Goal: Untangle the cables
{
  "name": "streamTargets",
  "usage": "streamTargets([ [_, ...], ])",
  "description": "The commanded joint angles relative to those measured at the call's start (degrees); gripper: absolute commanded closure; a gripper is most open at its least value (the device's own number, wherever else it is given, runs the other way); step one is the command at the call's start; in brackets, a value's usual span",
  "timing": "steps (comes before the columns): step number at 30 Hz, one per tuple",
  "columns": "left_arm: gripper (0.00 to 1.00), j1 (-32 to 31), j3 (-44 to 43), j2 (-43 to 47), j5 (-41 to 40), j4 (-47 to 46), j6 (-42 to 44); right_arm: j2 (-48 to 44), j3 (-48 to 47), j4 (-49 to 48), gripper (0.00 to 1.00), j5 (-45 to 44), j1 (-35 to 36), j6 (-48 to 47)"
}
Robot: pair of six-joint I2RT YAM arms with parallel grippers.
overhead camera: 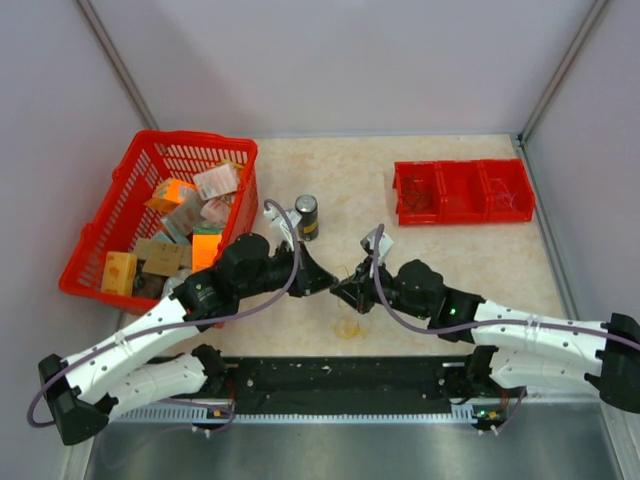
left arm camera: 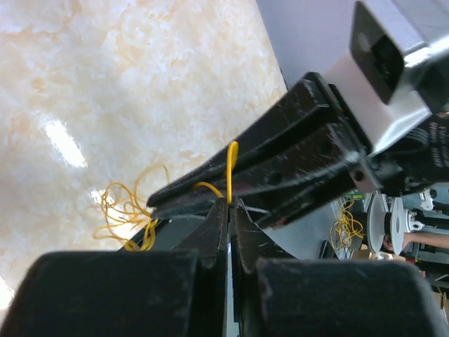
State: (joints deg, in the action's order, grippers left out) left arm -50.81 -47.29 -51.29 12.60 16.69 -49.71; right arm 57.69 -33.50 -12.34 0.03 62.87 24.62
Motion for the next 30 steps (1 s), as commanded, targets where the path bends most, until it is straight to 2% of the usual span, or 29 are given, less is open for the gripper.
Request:
streamTargets([
  [1,0.97,-0.4,-3.0,2.8,1.2,-1.0,-0.4,-2.3,2.2,-3.9,1.0,-5.7,-0.5,1.7],
  [2,0.89,-0.4,-3.6,2.9,1.0,-0.8,0.1,-2.4,2.1,-3.3,1.0,-5.5,-0.4,2.1],
  [4,0.65,-0.4,-5.3,2.9,0.0,1.0,2.9,-2.6,1.8,-1.5,1.0,-6.5,-0.4,3.2],
  [8,0.16,-0.4,-7.5,5.7,-9.1,9.0,7.3,-6.8,0.6,4.2,1.0,-10.3,-0.6,5.3],
  [9,0.08,-0.4,-6.8,6.9,-10.4,9.5,7.7,-7.9,-0.1,6.1,1.0,-10.9,-0.5,5.6],
  [11,0.06,-0.4,-4.1,9.2,-10.2,8.5,8.1,-9.8,-2.1,9.2,1.0,-12.1,-0.5,6.3],
  [12,0.08,-0.4,-2.7,10.0,-9.2,7.3,8.1,-10.3,-3.6,11.4,1.0,-13.2,-0.6,7.3],
  [15,0.28,-0.5,2.7,10.2,-4.1,2.3,6.6,-10.9,-8.5,18.5,1.0,-17.4,-0.5,11.1],
  [17,0.37,-0.5,6.1,8.7,-0.8,-1.8,3.9,-10.9,-11.7,21.6,1.0,-19.3,-0.5,13.5],
  [18,0.36,-0.6,7.8,7.4,0.7,-3.7,2.4,-10.8,-13.0,22.6,1.0,-19.7,-0.5,14.3],
  [21,0.19,-1.4,10.0,3.3,4.2,-9.0,-0.9,-10.5,-15.4,23.5,1.0,-19.4,-0.6,14.8],
  [22,0.16,-2.2,9.9,1.1,4.4,-10.0,-1.7,-10.5,-16.0,23.4,1.0,-19.3,-0.6,14.8],
  [30,0.15,-4.5,6.0,-10.0,5.2,-13.5,-3.2,-10.5,-16.6,23.4,1.0,-18.4,-0.5,15.0],
])
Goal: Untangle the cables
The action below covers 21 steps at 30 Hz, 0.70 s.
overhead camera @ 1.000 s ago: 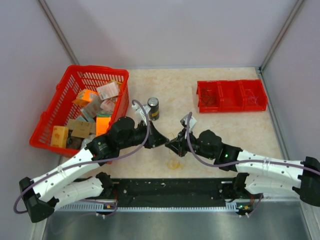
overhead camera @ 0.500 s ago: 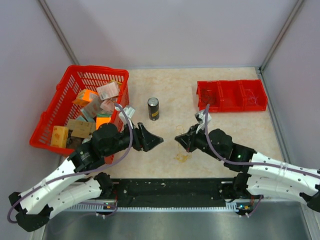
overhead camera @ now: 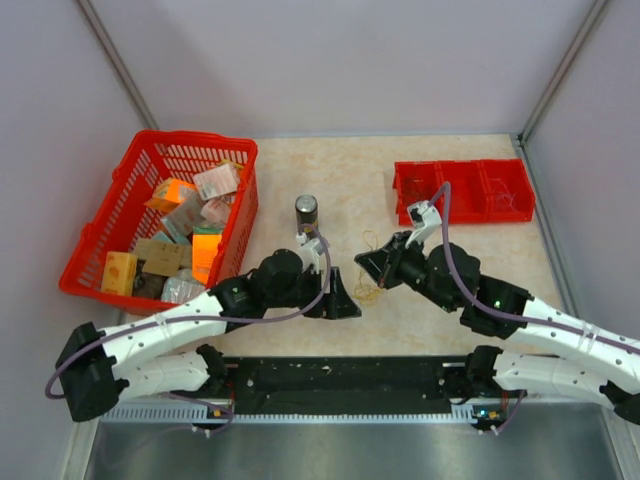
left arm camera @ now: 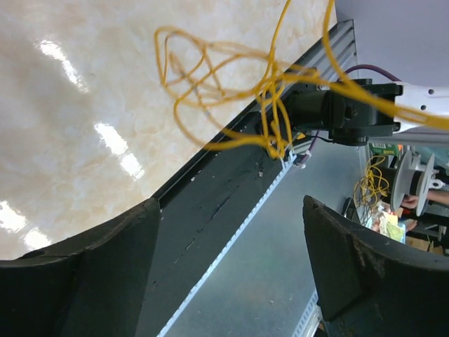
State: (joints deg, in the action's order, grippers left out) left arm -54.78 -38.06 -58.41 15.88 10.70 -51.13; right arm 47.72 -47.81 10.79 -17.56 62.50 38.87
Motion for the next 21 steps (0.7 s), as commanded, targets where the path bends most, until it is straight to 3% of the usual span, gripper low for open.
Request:
streamTargets([
  [1,0.17,-0.5,-3.2,-4.2,2.3,-8.5,-2.2,-0.6,-2.3,0.4,1.0,-0.8,-0.2,0.9],
  [4,0.18,-0.7,-2.9,-7.1,4.2,-13.7,-4.0,-0.9,-2.0,0.5,1.0,-1.0,-0.1,0.7],
  [9,0.18,-1.1,-3.3,-9.8,2.1,-14.2,-4.9,-1.5,-1.7,0.2,1.0,-0.4,-0.2,1.3],
  [12,0.32,-1.1,-4.7,-10.9,-0.7,-12.2,-4.0,-1.4,-1.5,0.1,1.0,0.0,-0.1,1.2],
  [16,0.6,-1.0,-6.1,-12.0,-4.3,-7.3,-2.7,-2.5,-1.1,0.3,1.0,-0.5,-0.2,1.2],
  [21,0.74,-1.0,-6.1,-11.3,-8.5,-3.9,-2.3,-3.6,-1.1,0.7,1.0,-0.5,-0.1,1.7],
])
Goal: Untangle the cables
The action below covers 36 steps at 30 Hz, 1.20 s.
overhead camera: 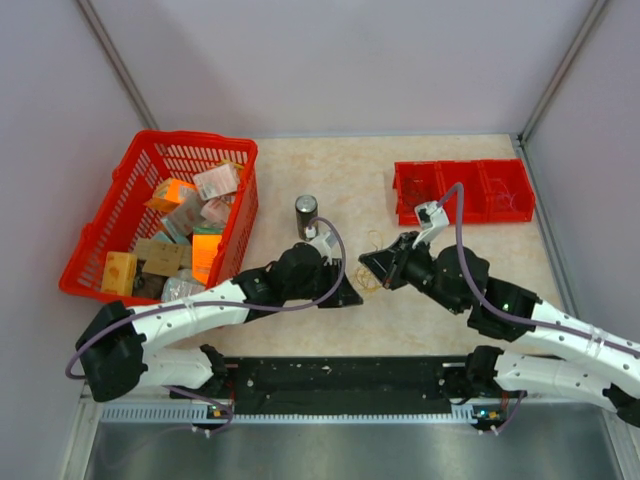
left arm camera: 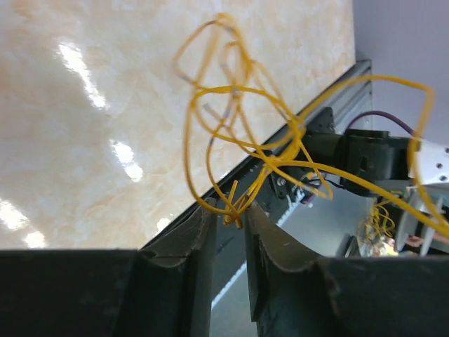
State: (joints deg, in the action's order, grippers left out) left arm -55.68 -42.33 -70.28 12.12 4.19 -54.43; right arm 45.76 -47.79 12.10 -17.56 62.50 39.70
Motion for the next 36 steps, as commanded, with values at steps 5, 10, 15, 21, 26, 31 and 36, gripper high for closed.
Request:
streamTargets([
  [5,0.52,-0.1,-0.9,2.4,-4.3,-0.7,1.5,-1.2,-1.3,-0.6,1.0,1.0,-0.1,1.7],
  [10,0.49,-0.1,-1.3,2.3,-3.8,-3.6,1.8,-0.9,-1.3,-0.9,1.0,1.7,-0.1,2.3],
  [15,0.76,-0.1,-1.4,2.0,-5.1,-2.8,2.1,-0.7,-1.3,-1.1,1.0,1.7,-0.1,2.5],
  [21,1.0,0.0,-0.4,3.9,-10.3,3.5,2.1,-0.6,-3.7,6.2,1.0,-8.8,-0.2,-0.2],
  [26,1.0,0.0,4.3,11.0,-21.4,16.4,-0.5,0.3,-11.3,26.8,1.0,-24.8,-12.4,-6.0],
  [31,1.0,0.0,9.4,23.1,-29.5,27.8,-0.9,-2.8,-12.3,28.7,1.0,-12.8,-38.9,-11.2],
  [36,1.0,0.2,11.0,35.1,-36.2,36.1,-1.4,-1.5,-11.7,31.7,1.0,-10.9,-48.9,-10.1],
])
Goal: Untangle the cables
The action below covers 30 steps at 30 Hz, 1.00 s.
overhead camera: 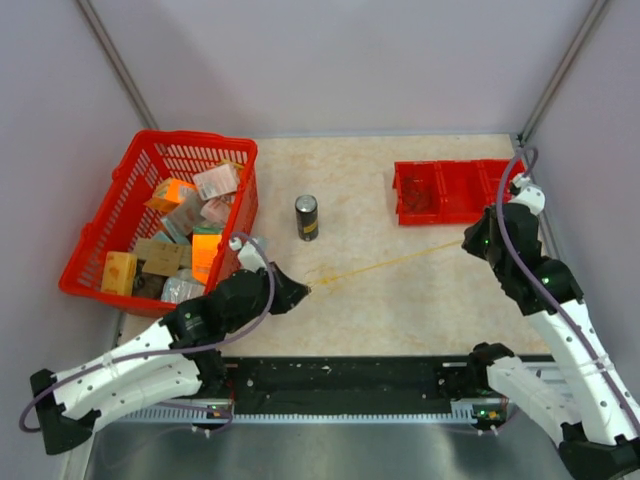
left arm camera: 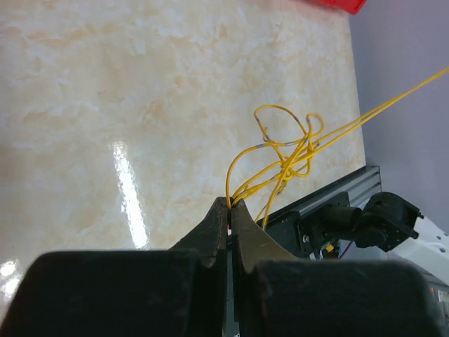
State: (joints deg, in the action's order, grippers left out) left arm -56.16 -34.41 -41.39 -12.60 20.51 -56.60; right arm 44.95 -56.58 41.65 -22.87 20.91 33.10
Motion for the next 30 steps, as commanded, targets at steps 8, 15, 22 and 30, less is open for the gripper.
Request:
streamTargets([
  [8,1.0,0.7,1.5,12.7,-11.7,24.5,4.4,-0.7,-6.5,3.9,1.0,-6.8,-12.8,-5.1],
  [15,0.49,0.7,3.9,4.4,1.2,16.2,9.7,-3.5,-7.4,0.4,1.0,10.1,-12.8,-8.2],
  [22,0.56,0.7,0.4,-2.8,12.2,7.2,16.7,-1.4,5.8,-11.0,0.92,48.0,-11.0,-6.4],
  [30,0.27,2.1,-8.7,-7.0,-12.2,24.3,5.3,5.7,20.8,-31.7,0.56,45.9,15.2,5.5],
])
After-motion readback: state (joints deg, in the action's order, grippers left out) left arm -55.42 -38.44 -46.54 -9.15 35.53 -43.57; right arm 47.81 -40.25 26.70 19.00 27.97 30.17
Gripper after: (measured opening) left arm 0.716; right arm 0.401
